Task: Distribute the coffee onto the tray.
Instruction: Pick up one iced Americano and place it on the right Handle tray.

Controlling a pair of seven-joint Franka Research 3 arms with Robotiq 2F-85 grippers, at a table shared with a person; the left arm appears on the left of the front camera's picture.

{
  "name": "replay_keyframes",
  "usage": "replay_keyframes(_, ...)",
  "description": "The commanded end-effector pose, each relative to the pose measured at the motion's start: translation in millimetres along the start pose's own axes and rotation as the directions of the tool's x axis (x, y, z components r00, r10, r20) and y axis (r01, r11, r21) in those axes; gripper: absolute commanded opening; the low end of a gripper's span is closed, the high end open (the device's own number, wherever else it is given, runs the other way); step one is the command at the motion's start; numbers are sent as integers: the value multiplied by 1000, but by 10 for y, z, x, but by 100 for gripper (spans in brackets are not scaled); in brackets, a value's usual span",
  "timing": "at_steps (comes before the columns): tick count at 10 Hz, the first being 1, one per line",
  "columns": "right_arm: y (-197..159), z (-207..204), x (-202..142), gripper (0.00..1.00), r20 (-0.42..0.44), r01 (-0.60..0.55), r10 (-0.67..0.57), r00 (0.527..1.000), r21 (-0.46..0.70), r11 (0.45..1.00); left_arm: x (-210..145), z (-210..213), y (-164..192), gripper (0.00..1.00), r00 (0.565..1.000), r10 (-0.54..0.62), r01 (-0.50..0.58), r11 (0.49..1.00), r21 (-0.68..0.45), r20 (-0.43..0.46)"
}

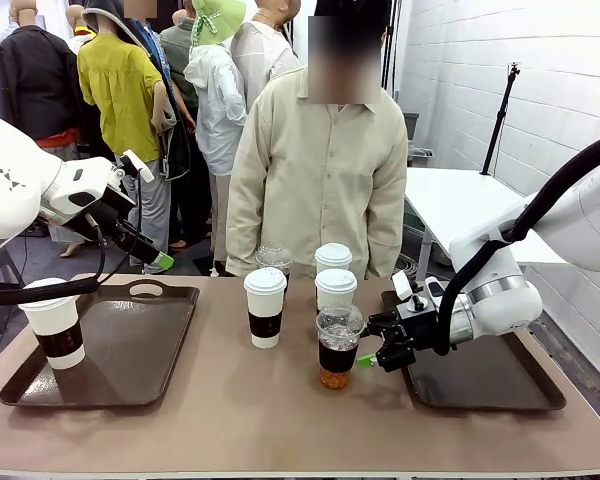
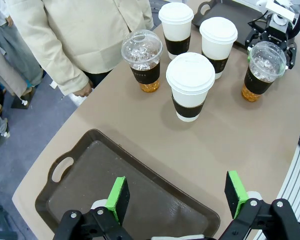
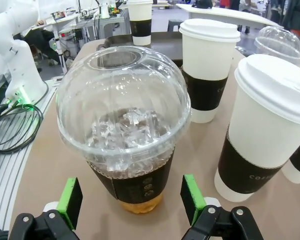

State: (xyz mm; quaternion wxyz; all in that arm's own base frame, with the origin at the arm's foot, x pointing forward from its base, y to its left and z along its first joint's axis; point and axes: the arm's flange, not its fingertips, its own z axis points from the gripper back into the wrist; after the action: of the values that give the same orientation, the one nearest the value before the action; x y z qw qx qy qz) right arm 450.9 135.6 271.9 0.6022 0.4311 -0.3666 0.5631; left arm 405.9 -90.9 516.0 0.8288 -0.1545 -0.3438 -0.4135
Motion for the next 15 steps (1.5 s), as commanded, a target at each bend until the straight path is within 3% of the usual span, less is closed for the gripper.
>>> replay_keyframes(1,-59,-97,-6,100,32,-23,23,999,2,1000,-9,-8,17,100,1000,5,-5,1000,-14,11)
replay_keyframes(13,-178,-430,17,100,57,33,-39,998,104,994,-9,-8,17,100,1000,5,-5,1000,-14,11)
replay_keyframes(15,-163,-434,5,66,68,47,-56,996,128,991,-9,-8,17,100,1000,5,-5,1000,-14,11)
